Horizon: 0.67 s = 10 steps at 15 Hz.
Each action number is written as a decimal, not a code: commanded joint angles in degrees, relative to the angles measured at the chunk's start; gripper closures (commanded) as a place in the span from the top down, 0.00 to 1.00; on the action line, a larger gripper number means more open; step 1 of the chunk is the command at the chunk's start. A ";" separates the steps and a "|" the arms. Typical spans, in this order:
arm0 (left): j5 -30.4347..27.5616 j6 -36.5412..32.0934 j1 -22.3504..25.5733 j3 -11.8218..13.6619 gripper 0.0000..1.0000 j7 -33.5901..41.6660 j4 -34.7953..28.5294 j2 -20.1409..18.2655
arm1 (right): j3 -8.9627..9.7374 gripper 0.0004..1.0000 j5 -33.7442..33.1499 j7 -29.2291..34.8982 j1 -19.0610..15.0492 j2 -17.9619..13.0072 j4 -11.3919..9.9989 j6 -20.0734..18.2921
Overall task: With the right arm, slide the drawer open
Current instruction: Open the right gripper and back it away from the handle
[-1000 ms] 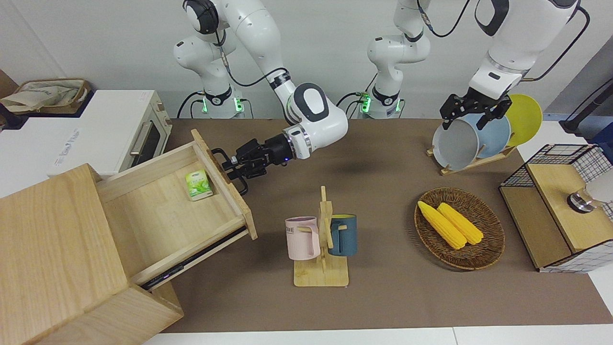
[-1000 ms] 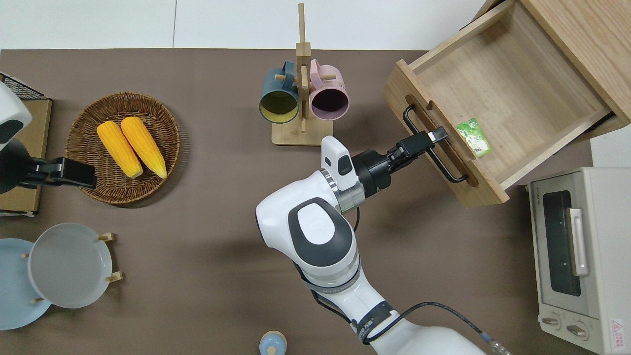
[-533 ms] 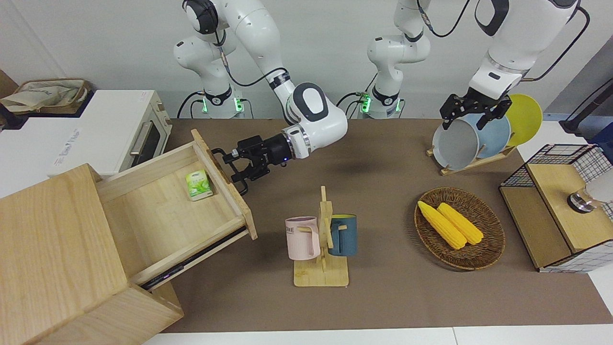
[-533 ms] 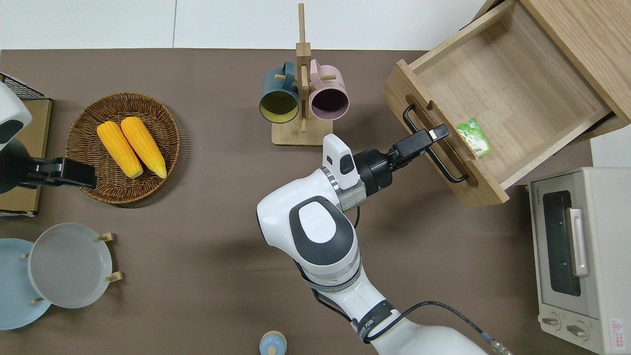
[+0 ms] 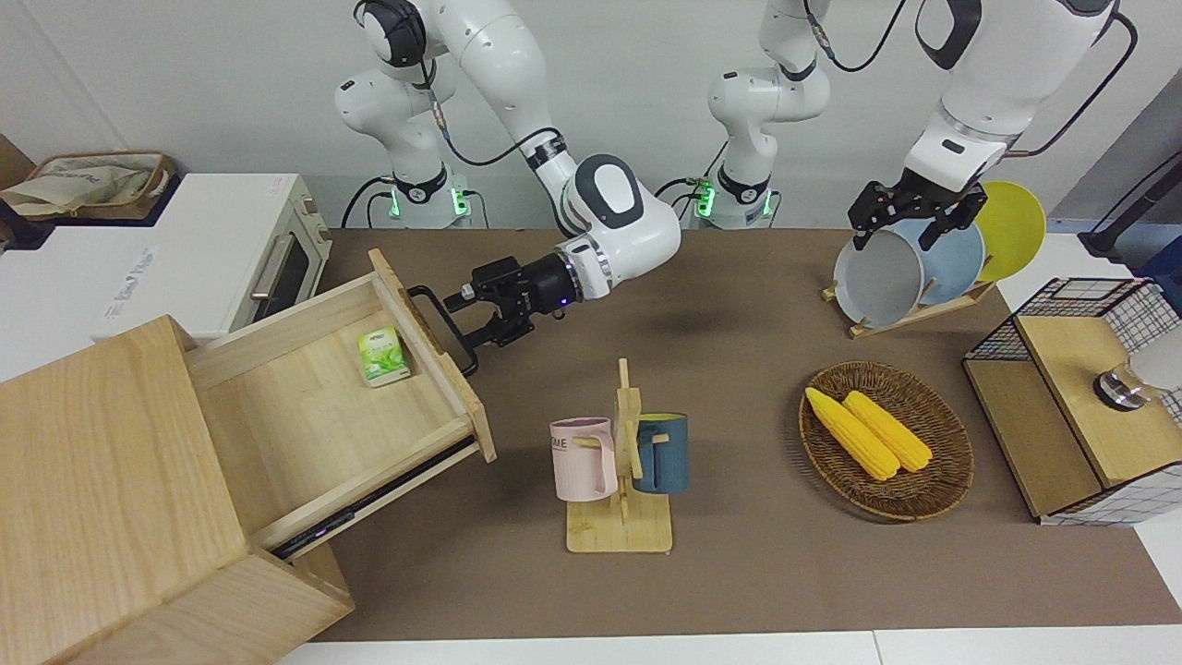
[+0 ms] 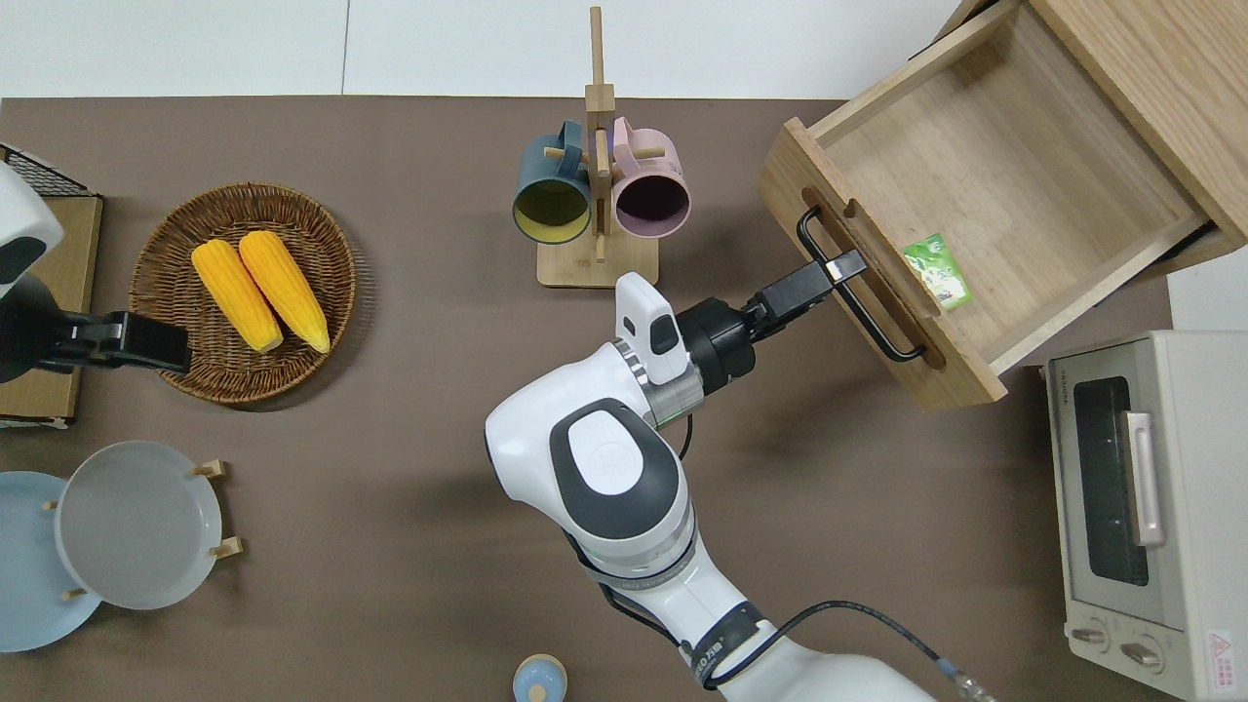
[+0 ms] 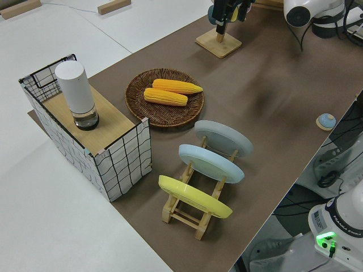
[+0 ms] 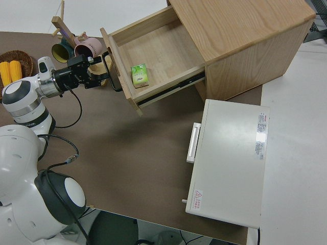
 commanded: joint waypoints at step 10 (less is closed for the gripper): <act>0.98 -1.13 0.31 -0.40 0.99 0.56 1.49 0.65 | 0.09 0.99 11.54 2.87 3.51 1.69 10.01 -1.85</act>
